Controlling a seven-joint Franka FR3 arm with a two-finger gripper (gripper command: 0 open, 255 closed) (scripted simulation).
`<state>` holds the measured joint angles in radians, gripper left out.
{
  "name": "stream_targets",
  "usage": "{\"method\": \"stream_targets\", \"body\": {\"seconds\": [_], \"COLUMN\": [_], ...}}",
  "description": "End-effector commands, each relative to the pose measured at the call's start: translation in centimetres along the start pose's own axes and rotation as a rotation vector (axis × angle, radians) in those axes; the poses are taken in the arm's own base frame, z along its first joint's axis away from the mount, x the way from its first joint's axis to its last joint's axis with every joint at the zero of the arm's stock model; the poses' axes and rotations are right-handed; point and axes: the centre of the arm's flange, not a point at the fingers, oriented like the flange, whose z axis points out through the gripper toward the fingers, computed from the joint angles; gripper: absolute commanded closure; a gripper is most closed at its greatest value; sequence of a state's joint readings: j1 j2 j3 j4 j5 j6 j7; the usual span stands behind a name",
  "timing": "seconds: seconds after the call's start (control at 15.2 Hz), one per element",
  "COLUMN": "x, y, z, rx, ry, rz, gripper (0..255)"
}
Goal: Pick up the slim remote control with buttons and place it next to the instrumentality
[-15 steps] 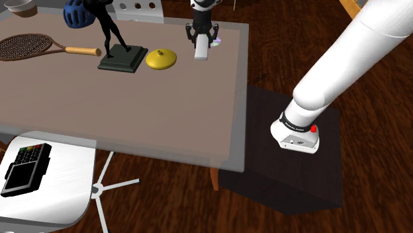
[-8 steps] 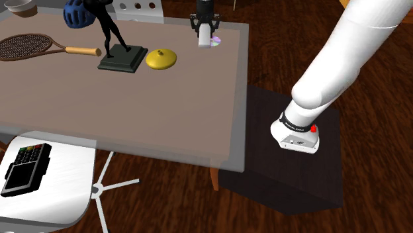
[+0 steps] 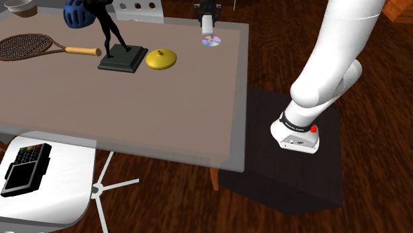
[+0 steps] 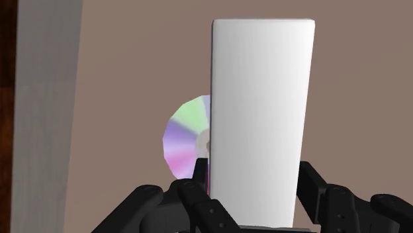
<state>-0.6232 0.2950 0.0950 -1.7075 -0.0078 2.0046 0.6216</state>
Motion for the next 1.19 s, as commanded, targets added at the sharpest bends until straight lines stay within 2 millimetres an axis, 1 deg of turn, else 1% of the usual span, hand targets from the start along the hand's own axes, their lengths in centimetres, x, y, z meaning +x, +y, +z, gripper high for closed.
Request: {"method": "stream_targets", "body": {"seconds": [0.0, 0.53, 0.59, 1.12], "x": [2.6, 13.0, 13.8, 13.8], "y": [0.4, 2.0, 2.1, 2.2], "z": [-0.2, -0.4, -0.4, 3.8], "rx": [0.0, 0.0, 0.0, 0.0], "ry": [0.0, 0.0, 0.0, 0.0], "rz": [-0.001, -0.001, -0.001, -0.001], "gripper": [255, 255, 255, 255]}}
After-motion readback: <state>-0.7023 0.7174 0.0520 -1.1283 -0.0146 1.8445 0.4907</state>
